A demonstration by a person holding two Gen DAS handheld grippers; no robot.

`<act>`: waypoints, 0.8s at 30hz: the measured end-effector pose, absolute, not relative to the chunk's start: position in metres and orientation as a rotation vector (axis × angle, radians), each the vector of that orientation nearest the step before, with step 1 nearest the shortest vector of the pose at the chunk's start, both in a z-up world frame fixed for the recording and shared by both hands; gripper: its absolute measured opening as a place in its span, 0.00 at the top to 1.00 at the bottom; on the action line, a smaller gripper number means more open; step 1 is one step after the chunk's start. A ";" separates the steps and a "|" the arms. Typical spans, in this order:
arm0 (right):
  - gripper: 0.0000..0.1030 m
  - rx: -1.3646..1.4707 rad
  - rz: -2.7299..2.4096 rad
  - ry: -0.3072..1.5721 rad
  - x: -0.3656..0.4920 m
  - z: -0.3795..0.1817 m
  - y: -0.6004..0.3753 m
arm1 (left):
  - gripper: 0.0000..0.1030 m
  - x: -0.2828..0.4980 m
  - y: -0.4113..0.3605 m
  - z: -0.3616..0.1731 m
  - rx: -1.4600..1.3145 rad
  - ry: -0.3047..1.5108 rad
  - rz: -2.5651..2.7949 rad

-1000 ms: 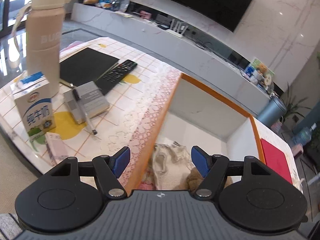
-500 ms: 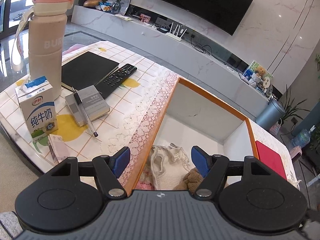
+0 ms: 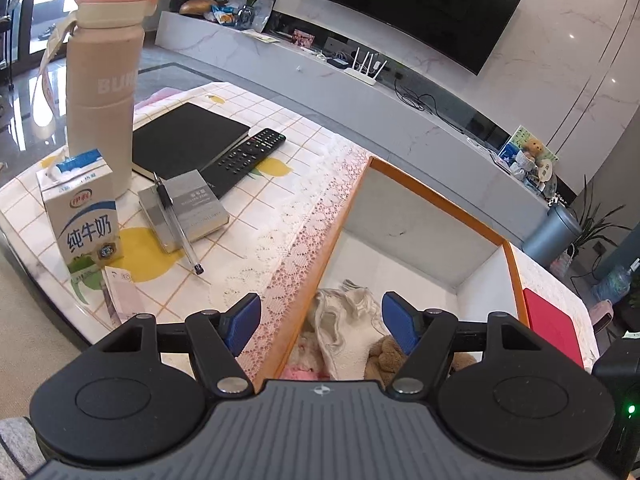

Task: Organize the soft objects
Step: 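Withdraw both open tools from the box back over the table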

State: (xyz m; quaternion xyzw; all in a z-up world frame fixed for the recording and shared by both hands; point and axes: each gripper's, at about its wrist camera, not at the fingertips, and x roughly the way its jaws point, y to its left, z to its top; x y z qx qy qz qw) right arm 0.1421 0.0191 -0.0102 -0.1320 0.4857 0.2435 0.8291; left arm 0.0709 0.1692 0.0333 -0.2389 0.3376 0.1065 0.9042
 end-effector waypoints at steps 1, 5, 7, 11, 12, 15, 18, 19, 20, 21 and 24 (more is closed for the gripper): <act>0.94 -0.275 0.507 1.028 0.141 -0.010 0.019 | 0.21 0.071 0.169 0.034 -0.490 0.697 0.218; 0.83 -0.219 0.493 0.992 0.132 -0.005 0.016 | 0.21 0.070 0.165 0.036 -0.454 0.703 0.193; 0.69 -0.179 0.503 0.959 0.125 0.004 0.011 | 0.21 0.070 0.163 0.037 -0.439 0.715 0.201; 0.52 -0.178 0.511 0.874 0.110 0.026 0.005 | 0.21 0.063 0.156 0.047 -0.394 0.691 0.229; 0.51 -0.179 0.514 0.855 0.106 0.033 0.002 | 0.21 0.061 0.153 0.050 -0.380 0.683 0.226; 0.42 -0.146 0.525 0.803 0.099 0.058 -0.010 | 0.21 0.057 0.144 0.059 -0.345 0.682 0.235; 0.40 -0.141 0.517 0.742 0.094 0.085 -0.024 | 0.22 0.049 0.128 0.073 -0.290 0.640 0.257; 0.40 -0.143 0.512 0.720 0.092 0.094 -0.030 | 0.22 0.046 0.122 0.078 -0.285 0.616 0.256; 0.40 -0.143 0.509 0.698 0.091 0.103 -0.035 | 0.22 0.044 0.117 0.083 -0.283 0.599 0.251; 0.40 -0.141 0.509 0.676 0.089 0.112 -0.042 | 0.22 0.043 0.112 0.087 -0.284 0.587 0.243; 0.40 -0.127 0.508 0.632 0.084 0.134 -0.066 | 0.22 0.043 0.095 0.099 -0.292 0.574 0.220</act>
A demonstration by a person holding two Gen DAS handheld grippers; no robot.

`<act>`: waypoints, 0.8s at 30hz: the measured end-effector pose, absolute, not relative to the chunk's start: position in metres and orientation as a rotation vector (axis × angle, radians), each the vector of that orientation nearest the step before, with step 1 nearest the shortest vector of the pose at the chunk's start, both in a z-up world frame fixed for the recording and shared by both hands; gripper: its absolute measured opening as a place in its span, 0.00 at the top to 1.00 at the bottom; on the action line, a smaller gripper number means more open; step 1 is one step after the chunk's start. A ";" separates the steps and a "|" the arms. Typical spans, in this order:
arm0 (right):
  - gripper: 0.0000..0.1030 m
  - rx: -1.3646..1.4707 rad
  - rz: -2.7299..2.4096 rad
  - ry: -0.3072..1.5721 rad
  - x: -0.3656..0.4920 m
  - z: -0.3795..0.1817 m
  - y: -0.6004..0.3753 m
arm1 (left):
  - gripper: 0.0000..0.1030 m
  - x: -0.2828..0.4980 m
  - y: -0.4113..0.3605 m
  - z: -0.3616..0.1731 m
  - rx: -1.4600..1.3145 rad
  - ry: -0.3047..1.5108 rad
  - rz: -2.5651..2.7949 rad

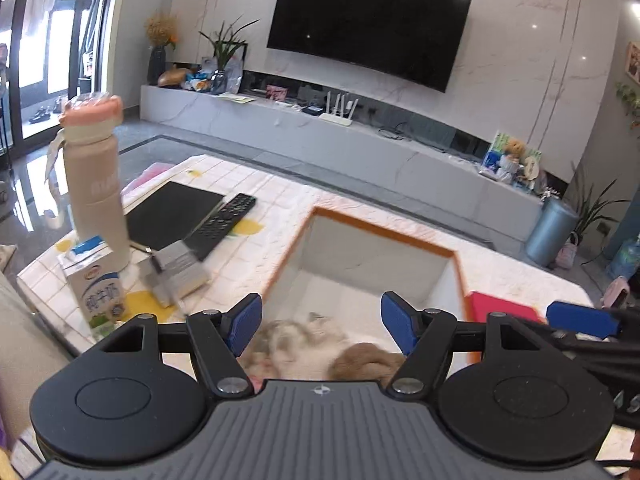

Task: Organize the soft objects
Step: 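Withdraw both open tools from the box back over the table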

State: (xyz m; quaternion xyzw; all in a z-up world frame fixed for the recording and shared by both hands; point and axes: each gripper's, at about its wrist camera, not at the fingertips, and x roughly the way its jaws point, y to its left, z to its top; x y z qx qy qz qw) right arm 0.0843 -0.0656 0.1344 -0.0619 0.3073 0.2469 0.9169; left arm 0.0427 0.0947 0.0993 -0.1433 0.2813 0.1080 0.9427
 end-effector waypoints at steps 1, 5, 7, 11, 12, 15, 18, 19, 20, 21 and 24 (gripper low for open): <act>0.40 -0.122 0.497 0.618 0.083 0.140 -0.074 | 0.22 0.042 0.088 0.103 -0.287 0.566 0.204; 0.39 -0.115 0.444 0.584 0.080 0.155 -0.107 | 0.22 0.044 0.059 0.117 -0.247 0.547 0.165; 0.39 -0.099 0.422 0.574 0.079 0.159 -0.126 | 0.22 0.045 0.045 0.122 -0.230 0.540 0.151; 0.33 -0.081 0.351 0.550 0.074 0.161 -0.163 | 0.22 0.050 0.017 0.128 -0.208 0.544 0.107; 0.33 -0.077 0.324 0.540 0.070 0.160 -0.173 | 0.22 0.051 0.009 0.129 -0.204 0.546 0.096; 0.33 -0.036 0.259 0.536 0.065 0.155 -0.204 | 0.22 0.056 -0.016 0.131 -0.173 0.550 0.059; 0.30 0.011 0.157 0.521 0.061 0.153 -0.240 | 0.22 0.061 -0.044 0.126 -0.140 0.562 0.000; 0.29 0.024 0.114 0.517 0.059 0.151 -0.251 | 0.22 0.064 -0.055 0.123 -0.123 0.568 -0.028; 0.27 0.035 0.073 0.514 0.058 0.149 -0.262 | 0.22 0.065 -0.067 0.119 -0.104 0.568 -0.053; 0.25 0.044 0.033 0.514 0.058 0.147 -0.271 | 0.22 0.067 -0.079 0.115 -0.087 0.562 -0.069; 0.22 0.061 -0.080 0.527 0.061 0.135 -0.295 | 0.22 0.074 -0.118 0.097 -0.022 0.553 -0.102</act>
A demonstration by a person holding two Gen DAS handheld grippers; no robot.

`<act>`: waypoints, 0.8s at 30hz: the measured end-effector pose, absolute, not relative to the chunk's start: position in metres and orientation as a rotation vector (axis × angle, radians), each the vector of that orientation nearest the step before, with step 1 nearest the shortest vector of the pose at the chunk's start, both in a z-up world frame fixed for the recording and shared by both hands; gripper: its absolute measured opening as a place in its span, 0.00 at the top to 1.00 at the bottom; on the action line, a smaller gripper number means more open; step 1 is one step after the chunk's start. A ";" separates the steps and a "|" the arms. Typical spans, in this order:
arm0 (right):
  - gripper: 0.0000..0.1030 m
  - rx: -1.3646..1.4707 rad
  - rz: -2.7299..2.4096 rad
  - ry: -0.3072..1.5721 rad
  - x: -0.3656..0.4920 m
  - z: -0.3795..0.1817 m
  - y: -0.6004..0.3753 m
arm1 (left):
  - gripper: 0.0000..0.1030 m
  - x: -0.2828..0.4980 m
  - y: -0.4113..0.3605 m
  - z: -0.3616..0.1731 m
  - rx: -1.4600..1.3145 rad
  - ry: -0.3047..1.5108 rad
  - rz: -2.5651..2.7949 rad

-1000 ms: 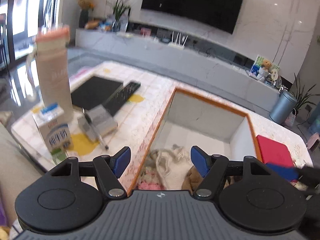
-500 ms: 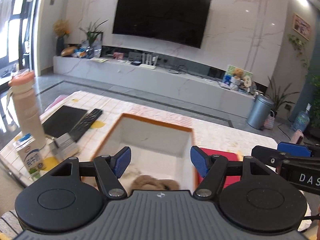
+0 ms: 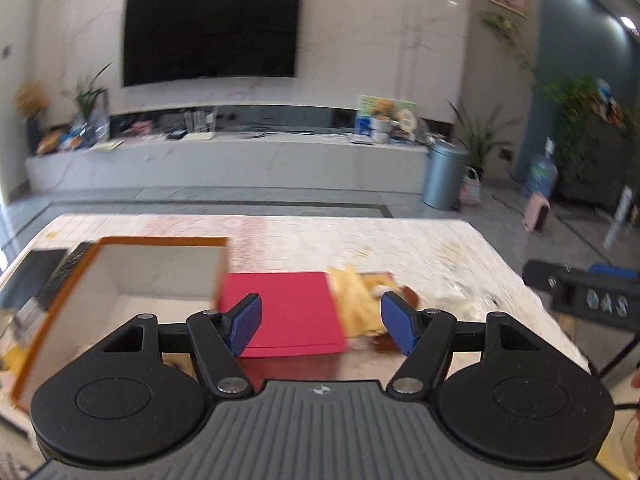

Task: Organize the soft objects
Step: 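Withdraw both open tools from the box back over the table, then close the left tool on the yellow cloth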

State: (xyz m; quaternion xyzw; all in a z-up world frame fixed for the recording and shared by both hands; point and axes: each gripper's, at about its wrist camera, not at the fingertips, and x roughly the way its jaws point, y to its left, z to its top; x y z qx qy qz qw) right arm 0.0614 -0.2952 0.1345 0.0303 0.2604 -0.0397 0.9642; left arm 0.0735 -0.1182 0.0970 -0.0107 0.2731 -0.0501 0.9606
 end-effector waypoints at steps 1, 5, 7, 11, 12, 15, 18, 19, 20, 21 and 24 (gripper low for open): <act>0.22 0.074 -0.100 0.535 0.064 0.129 -0.301 | 0.22 0.077 -0.130 0.090 -0.012 0.553 -0.105; 0.20 0.139 -0.165 0.604 0.076 0.101 -0.319 | 0.27 0.090 -0.162 0.066 -0.116 0.562 -0.078; 0.19 0.099 -0.241 0.637 0.082 0.087 -0.317 | 0.27 0.102 -0.174 0.052 -0.134 0.571 -0.031; 0.19 0.006 -0.315 0.699 0.091 0.066 -0.330 | 0.27 0.126 -0.199 0.025 -0.052 0.592 0.038; 0.18 0.024 -0.323 0.710 0.092 0.063 -0.335 | 0.27 0.130 -0.205 0.018 -0.029 0.595 0.053; 0.18 0.084 -0.330 0.737 0.092 0.053 -0.354 | 0.27 0.136 -0.220 0.002 0.006 0.557 0.147; 0.18 0.098 -0.327 0.765 0.097 0.042 -0.363 | 0.27 0.146 -0.232 -0.009 0.044 0.517 0.226; 0.18 0.091 -0.315 0.770 0.101 0.039 -0.362 | 0.27 0.151 -0.235 -0.011 0.051 0.516 0.237; 0.18 0.085 -0.303 0.777 0.105 0.036 -0.361 | 0.27 0.156 -0.237 -0.015 0.053 0.516 0.234; 0.18 0.081 -0.291 0.790 0.108 0.032 -0.361 | 0.27 0.161 -0.238 -0.018 0.054 0.522 0.231; 0.22 0.059 -0.273 0.824 0.113 0.025 -0.356 | 0.27 0.176 -0.238 -0.029 0.041 0.553 0.253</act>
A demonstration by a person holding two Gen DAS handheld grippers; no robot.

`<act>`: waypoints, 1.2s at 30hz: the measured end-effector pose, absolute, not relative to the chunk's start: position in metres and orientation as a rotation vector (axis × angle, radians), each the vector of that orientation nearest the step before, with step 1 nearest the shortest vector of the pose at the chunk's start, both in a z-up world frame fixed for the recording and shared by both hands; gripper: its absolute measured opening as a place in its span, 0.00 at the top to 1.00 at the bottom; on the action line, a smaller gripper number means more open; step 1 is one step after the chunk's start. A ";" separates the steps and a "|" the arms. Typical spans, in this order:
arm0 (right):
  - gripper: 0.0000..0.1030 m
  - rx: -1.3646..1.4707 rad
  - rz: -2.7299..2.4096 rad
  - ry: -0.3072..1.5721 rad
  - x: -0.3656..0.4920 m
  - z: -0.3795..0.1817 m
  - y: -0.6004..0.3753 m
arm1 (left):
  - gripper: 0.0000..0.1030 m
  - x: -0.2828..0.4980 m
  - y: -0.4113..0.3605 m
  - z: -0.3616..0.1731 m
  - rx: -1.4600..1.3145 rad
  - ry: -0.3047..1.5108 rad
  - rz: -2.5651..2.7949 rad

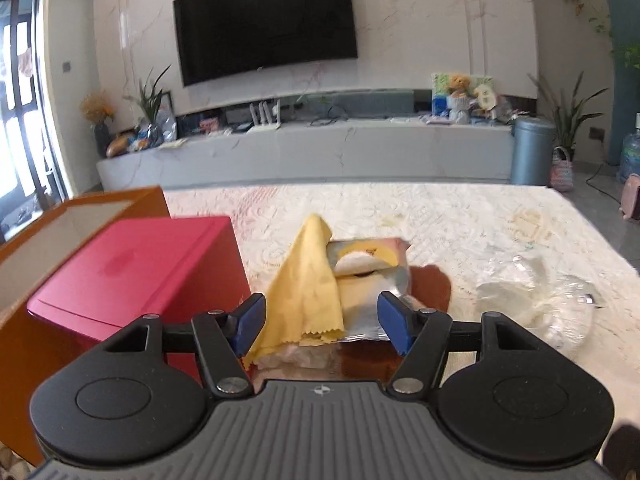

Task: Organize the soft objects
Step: 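Close the left tool on the yellow cloth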

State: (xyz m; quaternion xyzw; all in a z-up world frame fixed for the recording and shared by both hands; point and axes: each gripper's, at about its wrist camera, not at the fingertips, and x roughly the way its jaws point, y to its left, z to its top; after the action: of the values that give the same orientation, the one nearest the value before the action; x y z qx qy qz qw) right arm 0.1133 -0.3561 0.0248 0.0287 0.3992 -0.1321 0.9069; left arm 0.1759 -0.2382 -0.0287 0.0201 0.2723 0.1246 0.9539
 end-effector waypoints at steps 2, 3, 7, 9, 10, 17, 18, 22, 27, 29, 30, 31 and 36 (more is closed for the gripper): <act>0.22 0.052 -0.274 0.827 0.114 0.024 -0.356 | 0.28 0.180 -0.238 -0.036 0.035 0.568 0.274; 0.22 0.057 -0.274 0.821 0.112 0.025 -0.357 | 0.28 0.183 -0.238 -0.039 0.038 0.582 0.284; 0.22 0.095 -0.285 0.789 0.106 0.030 -0.364 | 0.27 0.178 -0.239 -0.043 0.010 0.531 0.310; 0.22 0.112 -0.276 0.784 0.106 0.031 -0.366 | 0.28 0.175 -0.236 -0.044 -0.002 0.523 0.301; 0.22 0.108 -0.271 0.788 0.106 0.030 -0.364 | 0.31 0.173 -0.233 -0.044 -0.023 0.521 0.289; 0.22 0.089 -0.269 0.788 0.105 0.029 -0.362 | 0.48 0.157 -0.207 -0.044 -0.243 0.536 0.298; 0.22 0.092 -0.271 0.786 0.105 0.030 -0.363 | 0.49 0.154 -0.207 -0.045 -0.239 0.530 0.305; 0.22 0.089 -0.274 0.793 0.105 0.028 -0.363 | 0.66 0.145 -0.200 -0.041 -0.238 0.498 0.321; 0.22 0.095 -0.275 0.778 0.105 0.028 -0.364 | 0.72 0.165 -0.202 -0.038 -0.186 0.518 0.306; 0.22 0.096 -0.271 0.777 0.104 0.028 -0.364 | 0.77 0.168 -0.198 -0.041 -0.207 0.516 0.296; 0.22 0.094 -0.269 0.778 0.104 0.027 -0.364 | 0.79 0.167 -0.197 -0.041 -0.212 0.506 0.287; 0.22 0.093 -0.270 0.779 0.104 0.027 -0.363 | 0.92 0.166 -0.199 -0.041 -0.196 0.495 0.275; 0.22 0.096 -0.286 0.797 0.107 0.023 -0.365 | 0.99 0.163 -0.218 -0.044 -0.016 0.479 0.243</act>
State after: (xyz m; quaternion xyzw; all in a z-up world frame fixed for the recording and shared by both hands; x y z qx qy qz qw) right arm 0.1071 -0.3654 0.0228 0.0464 0.3868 -0.1387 0.9105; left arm 0.1626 -0.2178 -0.0442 -0.0079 0.2368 0.1203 0.9641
